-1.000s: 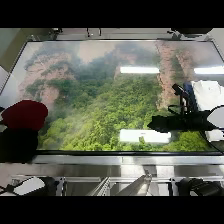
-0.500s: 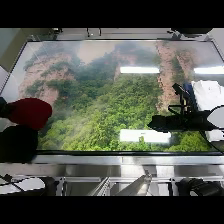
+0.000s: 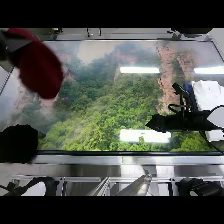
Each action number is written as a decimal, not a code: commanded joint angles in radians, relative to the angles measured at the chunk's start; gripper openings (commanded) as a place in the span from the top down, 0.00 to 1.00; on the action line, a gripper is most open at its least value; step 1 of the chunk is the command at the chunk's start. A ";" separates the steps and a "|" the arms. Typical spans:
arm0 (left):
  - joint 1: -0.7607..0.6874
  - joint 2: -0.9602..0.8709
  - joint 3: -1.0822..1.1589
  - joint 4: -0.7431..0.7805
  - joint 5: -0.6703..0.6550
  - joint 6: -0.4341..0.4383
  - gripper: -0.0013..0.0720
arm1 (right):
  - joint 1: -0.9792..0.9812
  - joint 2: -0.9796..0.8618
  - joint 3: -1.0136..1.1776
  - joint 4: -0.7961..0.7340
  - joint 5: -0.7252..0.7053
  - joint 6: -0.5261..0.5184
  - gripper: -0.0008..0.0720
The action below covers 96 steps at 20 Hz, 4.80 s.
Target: Fold the shirts.
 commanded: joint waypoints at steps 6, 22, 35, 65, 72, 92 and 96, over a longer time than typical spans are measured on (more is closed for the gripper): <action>-0.468 -0.113 0.141 0.172 0.036 -0.122 0.96 | 0.001 0.000 0.000 -0.001 0.016 0.000 0.96; -0.354 -0.135 -0.416 0.404 -0.141 -0.146 0.59 | -0.002 -0.005 0.000 -0.187 0.084 0.000 0.27; -0.307 0.212 -1.100 0.361 0.372 -0.138 0.58 | -0.166 -0.397 0.000 -0.044 0.015 -0.071 0.41; -0.307 0.041 -1.100 0.053 0.428 0.081 0.95 | -0.403 -0.560 0.009 0.158 0.162 -0.441 0.41; -0.307 0.041 -1.100 0.053 0.436 0.081 0.95 | -0.293 -0.561 -0.003 0.166 0.043 -0.441 0.41; -0.038 0.395 -0.225 0.062 -0.084 -0.002 0.96 | -0.441 -0.150 0.567 0.787 0.323 -0.518 0.97; 0.090 0.486 0.060 0.058 -0.107 -0.054 0.95 | -0.531 0.080 0.698 0.861 0.199 -0.554 0.97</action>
